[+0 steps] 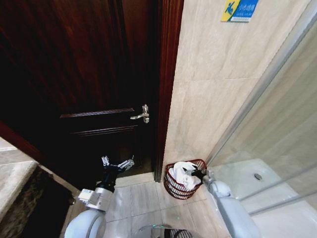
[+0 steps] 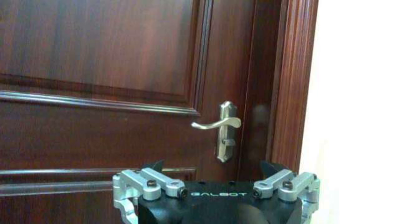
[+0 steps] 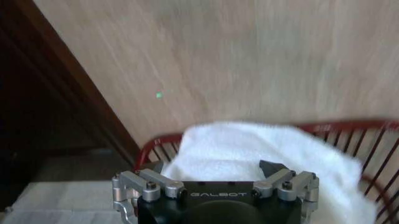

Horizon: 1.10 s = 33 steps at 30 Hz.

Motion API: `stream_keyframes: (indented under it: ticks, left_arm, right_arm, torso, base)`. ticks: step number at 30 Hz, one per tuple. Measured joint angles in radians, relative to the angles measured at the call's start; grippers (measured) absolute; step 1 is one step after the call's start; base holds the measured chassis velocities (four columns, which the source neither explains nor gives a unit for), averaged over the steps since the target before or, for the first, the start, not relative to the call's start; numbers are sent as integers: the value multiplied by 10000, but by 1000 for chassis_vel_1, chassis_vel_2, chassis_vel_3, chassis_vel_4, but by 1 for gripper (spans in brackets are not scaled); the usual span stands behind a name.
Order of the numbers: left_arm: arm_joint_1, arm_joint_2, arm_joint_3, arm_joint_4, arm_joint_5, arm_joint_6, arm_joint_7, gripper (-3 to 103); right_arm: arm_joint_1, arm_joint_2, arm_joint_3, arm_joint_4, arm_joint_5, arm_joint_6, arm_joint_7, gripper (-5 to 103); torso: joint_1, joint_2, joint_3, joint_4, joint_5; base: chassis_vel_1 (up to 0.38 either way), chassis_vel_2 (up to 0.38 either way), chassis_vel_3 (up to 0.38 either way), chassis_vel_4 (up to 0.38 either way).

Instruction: Discard the used towel into the hamper.

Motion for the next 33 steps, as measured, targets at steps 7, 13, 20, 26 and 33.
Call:
stream_keyframes:
  ticks: [7,13,20,26,33]
  left_arm:
    - [0,0,0,0,0,0,0,100]
    - [0,0,0,0,0,0,0,100]
    - [0,0,0,0,0,0,0,100]
    - [0,0,0,0,0,0,0,100]
    - [0,1,0,0,0,0,0,100]
  right_arm:
    - [1327,454,100,-2798,-691,805,-44,100]
    - [2301,705,850,-5258,-2032,1540,410,100]
    - [2893,883,1437,-6325,-2709,1422,1102,100]
    - [3596,1131,1999,-6941,-3006,742,1538,100]
    - [3283,1598,2327,-6389,-3332,599,1608,100]
  torso:
    - [1,0,0,3,-3]
    - [1,0,-1,1,-2]
    - [0,0,-1,1,0]
    - [1,0,-1,0,-4]
    - [1,0,-1,-1,-3]
  base:
    - [0,0,0,0]
    - [0,0,0,0]
    - [0,0,0,0]
    - [0,0,0,0]
    - [0,0,0,0]
